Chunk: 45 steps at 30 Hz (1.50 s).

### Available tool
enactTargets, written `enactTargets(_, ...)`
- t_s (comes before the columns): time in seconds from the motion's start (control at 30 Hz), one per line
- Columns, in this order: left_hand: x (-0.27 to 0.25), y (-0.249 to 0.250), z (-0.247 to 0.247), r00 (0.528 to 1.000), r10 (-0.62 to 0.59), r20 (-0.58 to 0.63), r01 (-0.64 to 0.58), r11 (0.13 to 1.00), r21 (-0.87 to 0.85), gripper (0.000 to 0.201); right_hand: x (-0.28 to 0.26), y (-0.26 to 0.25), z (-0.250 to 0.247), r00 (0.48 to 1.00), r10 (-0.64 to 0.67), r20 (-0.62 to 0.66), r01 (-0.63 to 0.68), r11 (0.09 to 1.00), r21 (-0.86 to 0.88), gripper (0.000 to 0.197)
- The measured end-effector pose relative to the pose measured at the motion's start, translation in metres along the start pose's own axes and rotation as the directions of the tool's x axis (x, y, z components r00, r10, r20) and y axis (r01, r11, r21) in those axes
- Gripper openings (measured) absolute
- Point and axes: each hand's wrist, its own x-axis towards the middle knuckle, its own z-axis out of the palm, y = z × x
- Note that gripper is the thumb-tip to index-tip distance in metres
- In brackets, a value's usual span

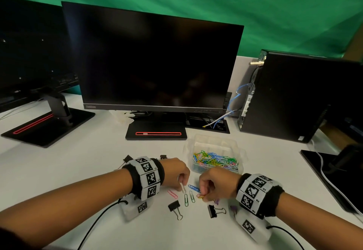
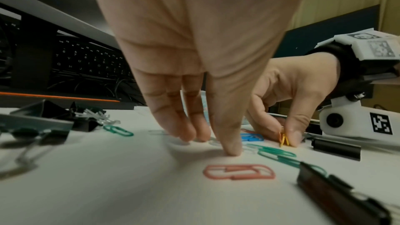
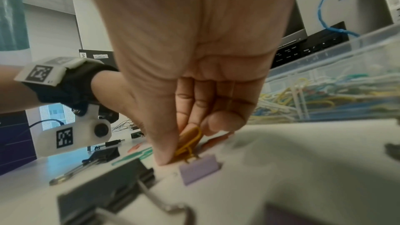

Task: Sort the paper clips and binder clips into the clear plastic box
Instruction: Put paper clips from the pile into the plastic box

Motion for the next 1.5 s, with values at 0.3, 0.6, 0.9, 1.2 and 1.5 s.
enactTargets(0.3,-0.001,0.001,-0.001,1.000,-0.008,0.013,0.009,0.998,-0.061,0.014,-0.002,0.007,-0.034,0.984,0.046,-0.171,-0.045,0.999,0.010,0.013)
enactTargets(0.6,-0.006,0.015,-0.001,0.993,0.114,0.037,-0.110,0.990,-0.089,0.022,0.001,0.033,-0.062,0.871,0.252,-0.421,-0.254,0.966,0.053,0.009)
enactTargets(0.9,0.000,0.017,0.003,0.993,0.111,0.031,-0.110,0.993,-0.042,0.057,-0.005,0.019,-0.049,0.926,0.107,-0.362,-0.146,0.986,-0.083,0.017)
enactTargets(1.2,0.007,0.022,0.009,0.995,0.081,0.057,-0.074,0.990,-0.120,0.023,0.000,0.007,-0.021,0.999,-0.001,-0.036,-0.006,0.976,-0.217,0.027)
enactTargets(1.5,0.005,0.027,0.010,0.990,0.069,0.123,-0.081,0.992,0.093,0.026,0.006,0.008,-0.016,0.999,0.044,0.005,-0.042,0.974,-0.221,0.011)
